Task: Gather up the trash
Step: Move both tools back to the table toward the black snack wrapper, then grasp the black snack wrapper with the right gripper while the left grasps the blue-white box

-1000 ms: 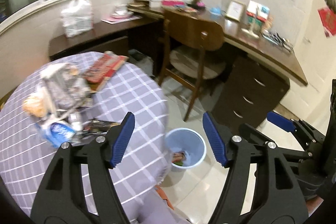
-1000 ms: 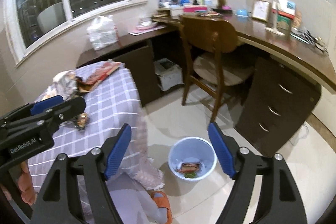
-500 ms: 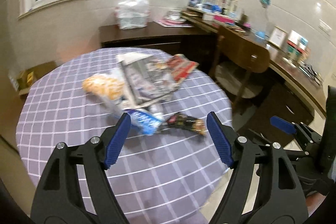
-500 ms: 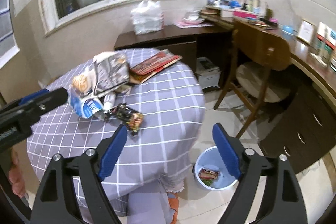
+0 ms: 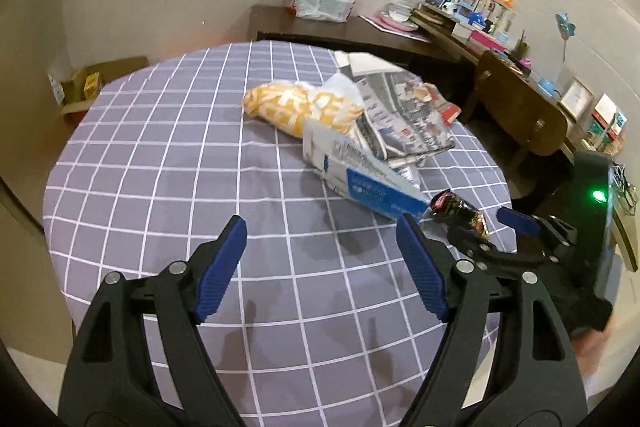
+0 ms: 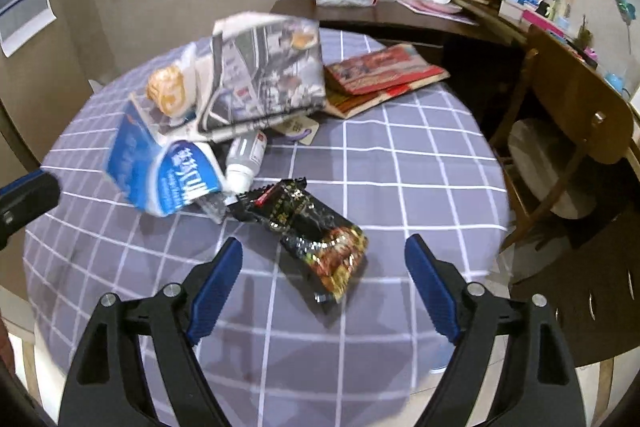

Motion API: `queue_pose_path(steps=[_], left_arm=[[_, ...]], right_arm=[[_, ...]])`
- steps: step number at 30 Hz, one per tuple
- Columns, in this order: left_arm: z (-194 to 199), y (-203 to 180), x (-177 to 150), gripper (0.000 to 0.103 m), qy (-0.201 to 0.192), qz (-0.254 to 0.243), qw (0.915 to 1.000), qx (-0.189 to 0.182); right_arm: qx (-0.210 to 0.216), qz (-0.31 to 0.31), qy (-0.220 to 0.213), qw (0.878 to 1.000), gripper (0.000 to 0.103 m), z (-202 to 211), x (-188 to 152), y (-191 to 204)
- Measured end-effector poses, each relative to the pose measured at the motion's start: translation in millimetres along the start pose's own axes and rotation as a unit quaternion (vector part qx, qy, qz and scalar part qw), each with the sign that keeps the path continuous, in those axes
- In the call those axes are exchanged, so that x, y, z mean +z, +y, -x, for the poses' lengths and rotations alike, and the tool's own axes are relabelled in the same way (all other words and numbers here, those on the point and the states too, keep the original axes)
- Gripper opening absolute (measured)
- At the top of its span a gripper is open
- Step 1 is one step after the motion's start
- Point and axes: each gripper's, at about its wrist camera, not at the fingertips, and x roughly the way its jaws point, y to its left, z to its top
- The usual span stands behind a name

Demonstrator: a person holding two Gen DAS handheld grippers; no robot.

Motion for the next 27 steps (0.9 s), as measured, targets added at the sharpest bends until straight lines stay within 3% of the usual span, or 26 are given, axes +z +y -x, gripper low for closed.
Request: queue_pose_path(steps=[3, 4, 6, 8, 15, 20, 22, 23, 24, 26, 27], left_arm=[[-3.0, -2.1, -2.6, 0.081, 0.005, 0.0, 0.9999, -0.014], [-3.3, -5.6, -2.7, 0.082, 0.005, -0.006, 0.9998, -0.018], [-5.0, -11.7, -1.1, 0.087, 0.004, -0.014, 0.9996, -0.024], [-8.0, -20.1, 0.3, 0.088, 0.007, -0.017, 0.9993, -0.031], [-35.6, -47.3, 7.6, 0.088, 0.027, -0.018, 0.9991, -0.026], [-56.5, -40.7, 12.4, 0.088, 0.013, 0.04, 0.9986, 0.033], [-61.5, -34.1, 13.3, 0.087, 0.004, 0.066, 0.997, 0.04], [-63.3, -29.7, 13.2, 0.08, -0.003, 0.082, 0.9959, 0.039], [-65.6, -25.7, 13.0, 0.059, -0.004, 0.094, 0.995, 0.034], [-73.3, -20.0, 13.1, 0.033, 0.015, 0.099, 0.9949, 0.003], [-74.7, -18.0, 13.0, 0.029, 0.018, 0.1, 0.9948, -0.001]], right_arm=[[0.011, -0.007, 0.001, 1.0, 0.08, -7.8, 1.1, -3.3], [0.01, -0.005, -0.003, 1.0, 0.074, -7.8, 1.5, -3.4], [0.007, -0.003, -0.009, 1.0, 0.043, -7.9, 3.0, -4.1], [0.018, -0.01, -0.009, 1.0, 0.036, -5.2, 3.6, -9.1], [0.022, -0.04, -0.027, 0.999, 0.036, 17.0, -2.8, -31.4], [0.017, -0.058, -0.033, 0.998, 0.036, 25.5, -1.9, -45.0], [0.014, -0.064, -0.035, 0.997, 0.036, 26.6, -0.1, -46.3], [0.015, -0.064, -0.036, 0.997, 0.036, 27.2, 1.7, -45.9], [0.016, -0.063, -0.037, 0.997, 0.036, 27.2, 2.7, -45.4], [0.018, -0.059, -0.035, 0.997, 0.036, 26.5, 4.0, -41.6], [0.017, -0.057, -0.034, 0.998, 0.036, 25.6, 4.8, -39.7]])
